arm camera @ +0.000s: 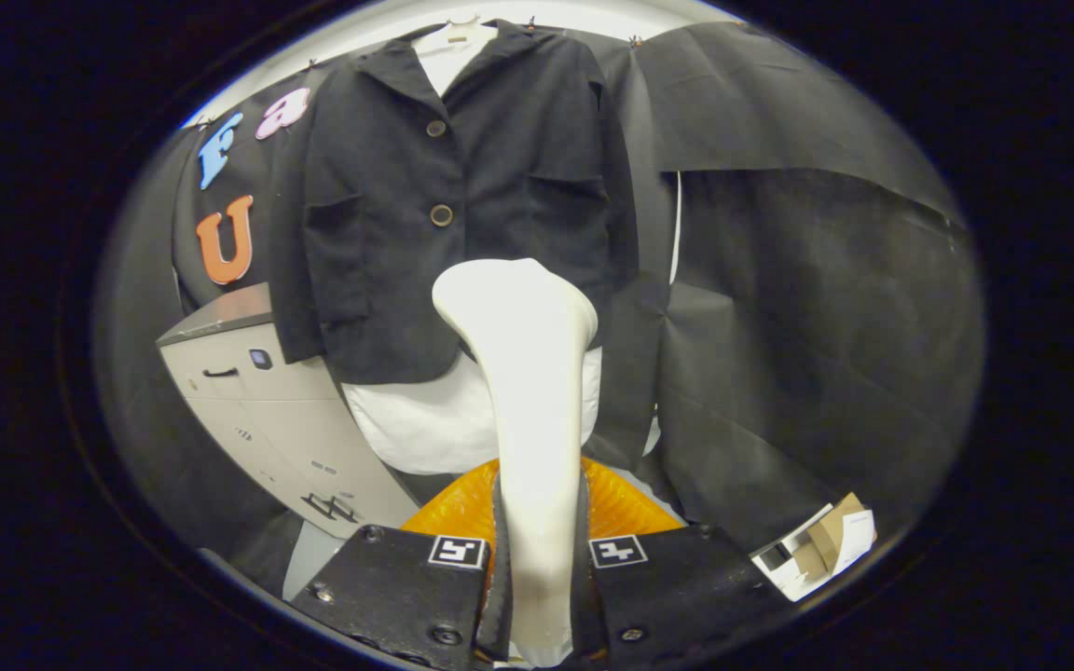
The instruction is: Iron the clothes twice with a garment steamer, once on the left side and once on the right side.
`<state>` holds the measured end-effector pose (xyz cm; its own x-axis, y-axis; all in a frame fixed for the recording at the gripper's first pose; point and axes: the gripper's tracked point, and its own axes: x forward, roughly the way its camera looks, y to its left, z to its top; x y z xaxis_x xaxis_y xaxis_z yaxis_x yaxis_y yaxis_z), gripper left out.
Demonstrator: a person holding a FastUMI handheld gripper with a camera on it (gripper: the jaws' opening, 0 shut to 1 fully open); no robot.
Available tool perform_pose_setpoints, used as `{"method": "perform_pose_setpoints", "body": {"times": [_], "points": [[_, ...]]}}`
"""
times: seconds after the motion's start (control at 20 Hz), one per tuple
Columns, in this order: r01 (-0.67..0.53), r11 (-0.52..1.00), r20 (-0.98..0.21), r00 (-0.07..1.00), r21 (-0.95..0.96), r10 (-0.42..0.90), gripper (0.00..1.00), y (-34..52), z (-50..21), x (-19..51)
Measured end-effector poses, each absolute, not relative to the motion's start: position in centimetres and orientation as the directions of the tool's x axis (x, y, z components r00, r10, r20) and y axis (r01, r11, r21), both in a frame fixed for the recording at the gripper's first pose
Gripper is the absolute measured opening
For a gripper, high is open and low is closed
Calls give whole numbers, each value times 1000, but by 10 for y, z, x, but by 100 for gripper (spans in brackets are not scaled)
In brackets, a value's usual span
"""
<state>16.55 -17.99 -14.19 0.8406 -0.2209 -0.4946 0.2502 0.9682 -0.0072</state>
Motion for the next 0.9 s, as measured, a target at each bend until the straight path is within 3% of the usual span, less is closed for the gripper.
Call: {"method": "perform_pose_setpoints", "body": {"times": [0.55, 0.9], "points": [[84, 995, -377, 924, 48, -60, 27, -172, -136, 169], [-8, 996, -337, 941, 88, 37, 27, -190, -109, 91]]}}
